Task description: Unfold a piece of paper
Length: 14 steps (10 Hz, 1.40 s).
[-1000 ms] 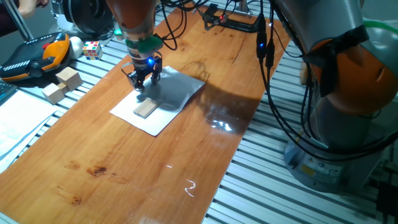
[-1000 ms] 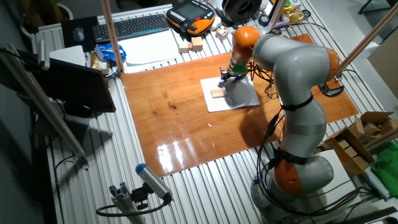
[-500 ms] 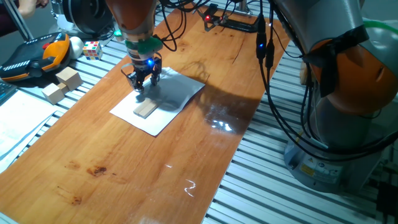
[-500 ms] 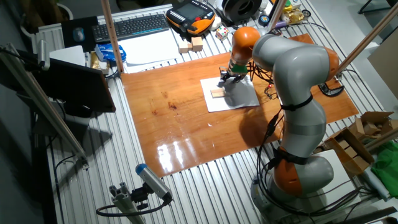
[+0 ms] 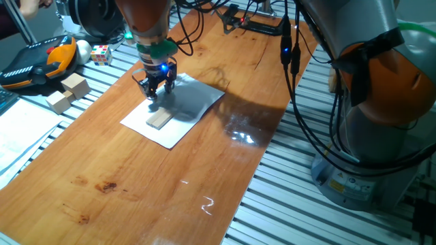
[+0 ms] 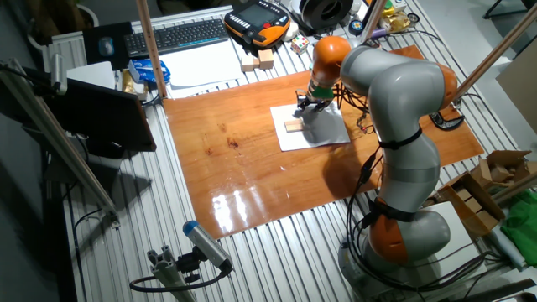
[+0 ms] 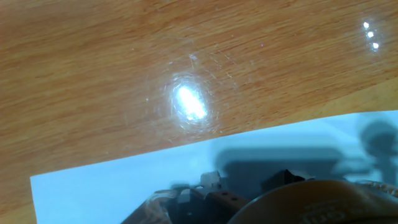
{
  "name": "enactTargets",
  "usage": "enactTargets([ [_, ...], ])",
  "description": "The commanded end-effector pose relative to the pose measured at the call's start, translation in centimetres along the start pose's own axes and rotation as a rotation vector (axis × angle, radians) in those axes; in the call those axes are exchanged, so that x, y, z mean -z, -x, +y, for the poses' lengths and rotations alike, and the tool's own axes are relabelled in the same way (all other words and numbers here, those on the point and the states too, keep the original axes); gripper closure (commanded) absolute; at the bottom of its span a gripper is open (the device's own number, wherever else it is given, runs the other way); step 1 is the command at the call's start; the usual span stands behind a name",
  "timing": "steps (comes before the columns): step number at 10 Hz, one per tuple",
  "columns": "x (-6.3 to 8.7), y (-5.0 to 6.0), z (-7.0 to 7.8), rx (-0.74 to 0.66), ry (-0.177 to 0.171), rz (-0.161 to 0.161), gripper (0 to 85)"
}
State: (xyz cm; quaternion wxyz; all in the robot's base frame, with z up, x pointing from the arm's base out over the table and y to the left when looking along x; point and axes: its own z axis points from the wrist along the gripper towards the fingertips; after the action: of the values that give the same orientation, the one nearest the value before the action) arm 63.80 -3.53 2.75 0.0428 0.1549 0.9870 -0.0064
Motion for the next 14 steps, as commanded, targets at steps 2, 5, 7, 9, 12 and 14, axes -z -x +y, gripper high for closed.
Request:
enactTargets([
  [2,0.5,0.0,0.2,0.000,-0.005,0.006,28.7],
  [5,2.1,0.0,0.6,-0.009,-0.013,0.026,28.7],
  [7,2.3,-0.3,1.2,-0.020,-0.014,0.032,29.3],
  [9,1.7,-0.6,1.6,-0.027,-0.004,0.035,30.3],
  [12,0.7,-0.7,1.5,-0.027,0.004,0.030,30.7],
  [14,0.1,-0.8,1.5,-0.026,0.011,0.026,30.7],
])
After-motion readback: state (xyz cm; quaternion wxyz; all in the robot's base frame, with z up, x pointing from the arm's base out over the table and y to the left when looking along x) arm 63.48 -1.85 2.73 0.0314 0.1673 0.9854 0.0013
